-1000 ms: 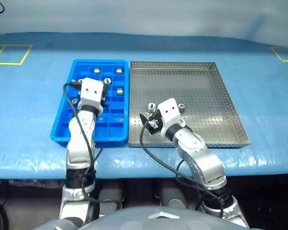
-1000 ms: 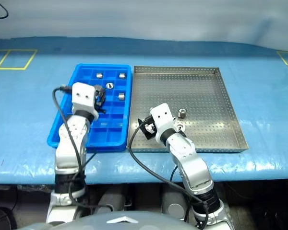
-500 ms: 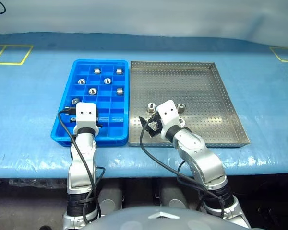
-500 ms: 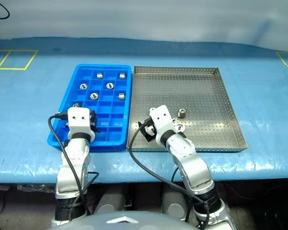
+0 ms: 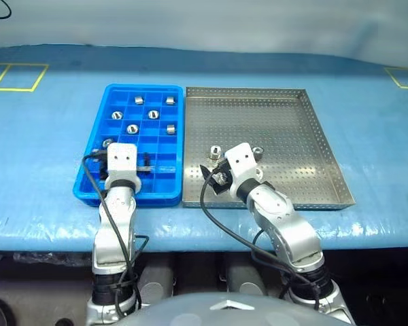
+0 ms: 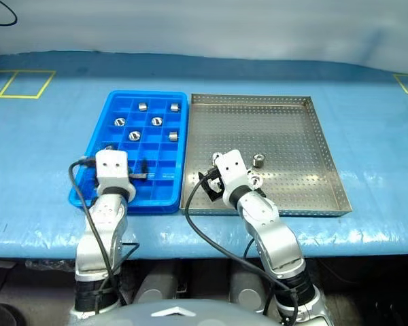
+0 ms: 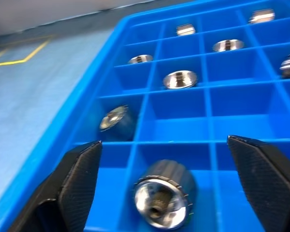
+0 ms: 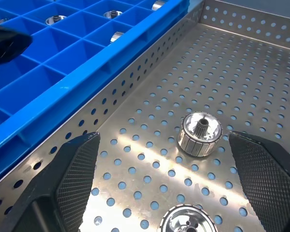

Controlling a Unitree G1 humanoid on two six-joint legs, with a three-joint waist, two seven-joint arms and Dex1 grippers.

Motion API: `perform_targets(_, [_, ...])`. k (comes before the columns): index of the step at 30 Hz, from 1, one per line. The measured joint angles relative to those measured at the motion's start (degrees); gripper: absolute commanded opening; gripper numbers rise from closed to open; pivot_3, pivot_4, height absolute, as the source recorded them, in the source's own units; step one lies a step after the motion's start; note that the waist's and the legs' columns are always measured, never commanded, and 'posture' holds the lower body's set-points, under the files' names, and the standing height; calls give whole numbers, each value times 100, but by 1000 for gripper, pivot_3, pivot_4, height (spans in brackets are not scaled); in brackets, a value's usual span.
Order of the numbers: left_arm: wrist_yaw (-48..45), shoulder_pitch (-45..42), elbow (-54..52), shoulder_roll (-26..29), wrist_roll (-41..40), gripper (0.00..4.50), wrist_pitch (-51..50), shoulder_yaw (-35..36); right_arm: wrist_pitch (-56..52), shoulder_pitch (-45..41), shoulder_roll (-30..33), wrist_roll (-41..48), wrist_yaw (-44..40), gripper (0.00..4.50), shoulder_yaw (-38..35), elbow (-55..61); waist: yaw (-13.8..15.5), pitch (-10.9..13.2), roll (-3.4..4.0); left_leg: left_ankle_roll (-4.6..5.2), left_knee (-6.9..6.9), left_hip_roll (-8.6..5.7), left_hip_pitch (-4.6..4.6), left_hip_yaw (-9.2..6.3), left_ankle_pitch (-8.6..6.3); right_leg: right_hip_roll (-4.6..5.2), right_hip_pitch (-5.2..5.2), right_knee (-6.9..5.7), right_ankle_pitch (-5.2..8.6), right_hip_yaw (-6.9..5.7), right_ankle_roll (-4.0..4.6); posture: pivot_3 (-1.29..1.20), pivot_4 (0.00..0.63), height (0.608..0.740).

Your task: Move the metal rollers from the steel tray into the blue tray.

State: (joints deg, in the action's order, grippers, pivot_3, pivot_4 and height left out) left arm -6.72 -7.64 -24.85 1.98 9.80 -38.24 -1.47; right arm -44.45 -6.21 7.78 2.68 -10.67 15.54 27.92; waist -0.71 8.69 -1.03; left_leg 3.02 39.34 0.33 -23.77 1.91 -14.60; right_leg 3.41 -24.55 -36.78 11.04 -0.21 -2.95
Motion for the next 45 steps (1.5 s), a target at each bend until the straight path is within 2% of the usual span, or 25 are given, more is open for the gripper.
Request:
perform_targets(3, [-904, -768, 213, 352, -582, 4479, 109, -248, 13, 102, 77, -7, 47, 4500, -117, 69, -31, 0, 1, 2, -3, -3, 0, 2, -1, 1, 0, 3, -10, 1, 16, -99, 150, 740])
perform_targets(7, [-2338, -1631, 1170, 965, -1143, 4479, 305, -798, 34, 332, 186, -21, 96, 4500, -281, 246, -146, -1, 2, 1, -17, -3, 4, 2, -1, -6, -2, 0, -6, 3, 29, -139, 150, 740])
perform_targets(13, [-3612, -2602, 2939, 1382, -1206, 4479, 723, -1633, 34, 589, 279, -39, 138, 4500, -379, 456, -314, 1, 5, 2, -19, -2, 5, 2, -1, -13, -3, 1, 8, 10, 7, -183, 150, 740])
perform_targets(17, [-3829, -3210, 4031, 1358, -922, 4479, 1074, -2036, 34, 692, 242, -59, 225, 4500, -381, 538, -372, 1, 5, 2, -18, -2, 6, 3, -1, -13, -2, 0, 7, 14, 4, -200, 150, 740])
perform_targets(21, [-3603, -3656, 5167, 1123, -544, 4479, 1420, -2217, 34, 747, 163, -75, 317, 4500, -383, 607, -408, 2, 4, 2, -18, -2, 3, 3, -1, -13, -4, 2, 3, 15, -4, -213, 150, 740])
perform_targets(27, [-3331, -4001, 6064, 919, -301, 4479, 1634, -2217, 35, 769, 98, -93, 359, 4500, -373, 619, -449, 2, 4, 4, -19, -2, -1, 3, -3, -13, -7, 5, -7, 17, -21, -223, 150, 740])
perform_targets(30, [-3339, -4131, 6252, 922, -190, 3869, 1644, -2215, 35, 772, 82, -113, 363, 4500, -374, 621, -469, 1, 3, 4, -18, -2, 3, 4, -3, -12, -4, 5, -5, 17, -18, -223, 150, 740])
perform_targets(35, [-3349, -4139, 6301, 915, -138, 2205, 1644, -2206, 35, 758, 51, -130, 362, 4500, -373, 620, -499, 1, 3, 4, -16, 1, 6, 8, -2, -9, -3, 3, -3, 18, -14, -191, 150, 740])
perform_targets(37, [-3378, -4133, 6261, 948, -132, 1724, 1605, -2197, 35, 727, 42, -130, 358, 4500, -372, 616, -500, 1, 3, 4, -16, 2, 7, 9, -2, -10, -4, 1, -3, 18, -15, -184, 150, 740])
perform_targets(41, [-3500, -3991, 5856, 1180, -129, 1725, 1437, -2173, 35, 610, 35, -129, 339, 4500, -363, 584, -491, 2, 4, 3, -19, 3, 4, 9, -2, -10, -10, -2, -10, 19, -26, -154, 150, 740])
perform_targets(45, [-3427, -3634, 4670, 1471, -277, 1725, 1032, -1729, 35, 458, 14, -124, 293, 4500, -313, 523, -452, 4, 5, 3, -24, 4, -6, 8, -3, -9, -21, -1, -21, 21, -16, -119, 150, 740])
